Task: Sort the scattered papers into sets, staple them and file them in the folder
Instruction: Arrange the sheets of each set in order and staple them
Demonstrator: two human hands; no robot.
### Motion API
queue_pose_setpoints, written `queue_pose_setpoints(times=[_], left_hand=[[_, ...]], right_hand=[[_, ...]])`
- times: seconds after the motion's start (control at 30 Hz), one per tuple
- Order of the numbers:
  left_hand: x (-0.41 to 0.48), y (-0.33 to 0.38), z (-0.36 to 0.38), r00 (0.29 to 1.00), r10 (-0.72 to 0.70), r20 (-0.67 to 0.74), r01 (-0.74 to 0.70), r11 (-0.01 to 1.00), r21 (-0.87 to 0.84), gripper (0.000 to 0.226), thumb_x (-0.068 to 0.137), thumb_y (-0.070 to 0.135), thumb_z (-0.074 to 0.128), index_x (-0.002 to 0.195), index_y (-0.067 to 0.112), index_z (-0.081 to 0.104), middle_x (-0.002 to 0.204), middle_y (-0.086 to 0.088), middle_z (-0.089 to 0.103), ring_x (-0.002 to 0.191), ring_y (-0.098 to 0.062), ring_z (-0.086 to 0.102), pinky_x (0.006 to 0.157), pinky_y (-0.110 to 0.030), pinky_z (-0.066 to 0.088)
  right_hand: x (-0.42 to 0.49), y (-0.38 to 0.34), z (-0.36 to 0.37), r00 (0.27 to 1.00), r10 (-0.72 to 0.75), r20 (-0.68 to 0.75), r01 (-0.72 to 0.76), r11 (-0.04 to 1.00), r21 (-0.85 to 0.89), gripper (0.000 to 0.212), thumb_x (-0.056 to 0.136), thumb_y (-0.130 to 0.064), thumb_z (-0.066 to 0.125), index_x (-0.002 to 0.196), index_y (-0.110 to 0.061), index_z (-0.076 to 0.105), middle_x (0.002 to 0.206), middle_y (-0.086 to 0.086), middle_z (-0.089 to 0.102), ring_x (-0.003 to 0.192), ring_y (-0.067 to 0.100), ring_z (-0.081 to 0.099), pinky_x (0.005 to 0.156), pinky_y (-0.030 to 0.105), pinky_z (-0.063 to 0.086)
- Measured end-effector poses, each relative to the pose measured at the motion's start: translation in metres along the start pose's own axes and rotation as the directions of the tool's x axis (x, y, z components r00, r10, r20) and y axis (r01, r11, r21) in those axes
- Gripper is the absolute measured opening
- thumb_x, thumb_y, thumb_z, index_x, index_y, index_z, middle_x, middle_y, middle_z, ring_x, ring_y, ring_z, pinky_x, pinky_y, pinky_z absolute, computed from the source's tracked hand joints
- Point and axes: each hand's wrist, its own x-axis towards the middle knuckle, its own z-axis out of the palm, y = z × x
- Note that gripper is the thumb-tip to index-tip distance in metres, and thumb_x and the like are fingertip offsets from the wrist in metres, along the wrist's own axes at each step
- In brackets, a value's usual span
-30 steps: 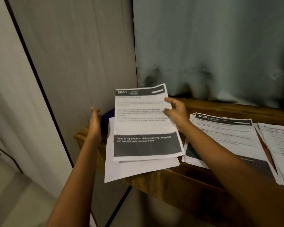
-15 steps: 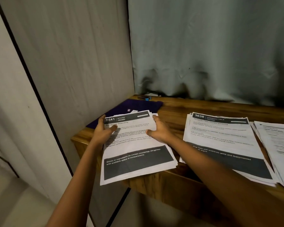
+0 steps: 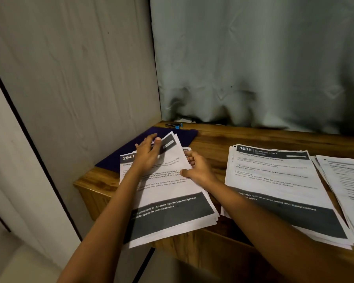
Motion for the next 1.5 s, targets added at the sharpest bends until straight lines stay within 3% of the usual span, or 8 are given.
queue_pose_setpoints(times=[0.1,0.2,0.6,0.83,1.03,1.2,1.33,1.5], left_hand=[[0.0,0.002,0.012,0.996,-0.032,-0.08,0.021,0.991,-0.132,0.044,0.104,0.039,0.025,0.123,0.015,0.058,0.127,-0.009,0.059,0.131,-0.027,0.041,0.12,-0.048,0.002],[0.0,-0.003,0.015,0.976,-0.17,-0.138,0.122,0.946,-0.301,0.049,0.103,0.044,0.025,0.091,0.014,0.062,0.089,0.001,0.062,0.102,-0.022,0.057,0.104,-0.041,0.035],[0.006,-0.016,0.013,0.946,-0.266,-0.187,0.163,0.885,-0.436,0.037,0.101,0.041,0.039,0.091,0.017,0.064,0.087,0.003,0.06,0.083,-0.009,0.054,0.071,-0.022,0.039],[0.008,-0.02,0.013,0.974,-0.179,-0.142,0.102,0.896,-0.432,0.016,0.096,0.018,0.054,0.089,0.013,0.068,0.099,-0.002,0.067,0.097,-0.02,0.059,0.074,-0.024,0.046],[0.005,-0.018,0.009,0.985,-0.113,-0.127,0.029,0.847,-0.531,0.033,0.102,0.014,0.036,0.124,0.028,0.057,0.117,0.02,0.055,0.102,0.003,0.053,0.081,-0.012,0.043],[0.005,-0.022,0.007,0.982,-0.182,-0.053,0.105,0.753,-0.65,0.049,0.103,0.036,0.033,0.089,0.01,0.072,0.112,-0.002,0.069,0.109,-0.009,0.06,0.097,-0.025,0.039],[0.005,-0.018,0.005,0.968,-0.25,-0.025,0.139,0.615,-0.776,0.054,0.103,0.035,0.033,0.077,0.002,0.068,0.094,-0.004,0.07,0.093,-0.002,0.062,0.094,-0.025,0.038],[0.01,-0.022,0.007,0.97,-0.236,-0.049,0.094,0.556,-0.826,0.06,0.103,0.029,0.032,0.048,0.008,0.044,0.094,-0.018,0.067,0.103,-0.011,0.061,0.103,-0.033,0.034]], right_hand=[[0.004,0.007,0.004,0.999,-0.018,-0.026,0.017,0.999,-0.042,0.05,0.074,-0.004,0.077,0.12,-0.014,0.061,0.118,0.001,0.061,0.11,0.019,0.057,0.084,0.021,0.048],[0.006,0.008,0.004,0.996,0.024,-0.088,-0.036,0.989,-0.144,0.056,0.075,-0.014,0.078,0.126,-0.023,0.058,0.132,0.003,0.049,0.125,0.024,0.038,0.097,0.032,0.038],[0.007,0.002,-0.001,0.984,0.149,-0.094,-0.147,0.989,0.026,0.084,0.066,-0.027,0.084,0.136,-0.025,0.038,0.135,-0.003,0.051,0.124,0.026,0.047,0.095,0.048,0.049],[0.0,-0.01,-0.012,0.987,0.155,-0.041,-0.148,0.98,0.133,0.073,0.078,-0.008,0.076,0.139,-0.011,0.037,0.126,0.005,0.059,0.103,0.022,0.063,0.064,0.023,0.052],[-0.004,-0.01,-0.012,0.997,-0.045,0.055,0.045,0.999,0.005,0.044,0.08,0.0,0.07,0.121,-0.016,0.064,0.117,-0.002,0.065,0.092,0.005,0.059,0.059,0.009,0.043],[-0.005,-0.015,-0.017,0.971,-0.157,0.182,0.174,0.981,-0.085,0.035,0.082,-0.017,0.073,0.117,-0.022,0.068,0.115,-0.014,0.059,0.107,0.001,0.049,0.083,0.013,0.039],[-0.001,-0.023,-0.029,0.997,0.021,0.076,-0.037,0.973,0.227,0.037,0.094,-0.042,0.051,0.113,-0.016,0.069,0.094,-0.024,0.057,0.091,-0.003,0.053,0.078,0.016,0.039],[0.007,-0.004,-0.027,0.989,0.123,-0.076,-0.131,0.986,-0.107,0.037,0.088,-0.022,0.067,0.121,-0.007,0.06,0.117,0.005,0.065,0.106,0.019,0.061,0.077,0.022,0.042]])
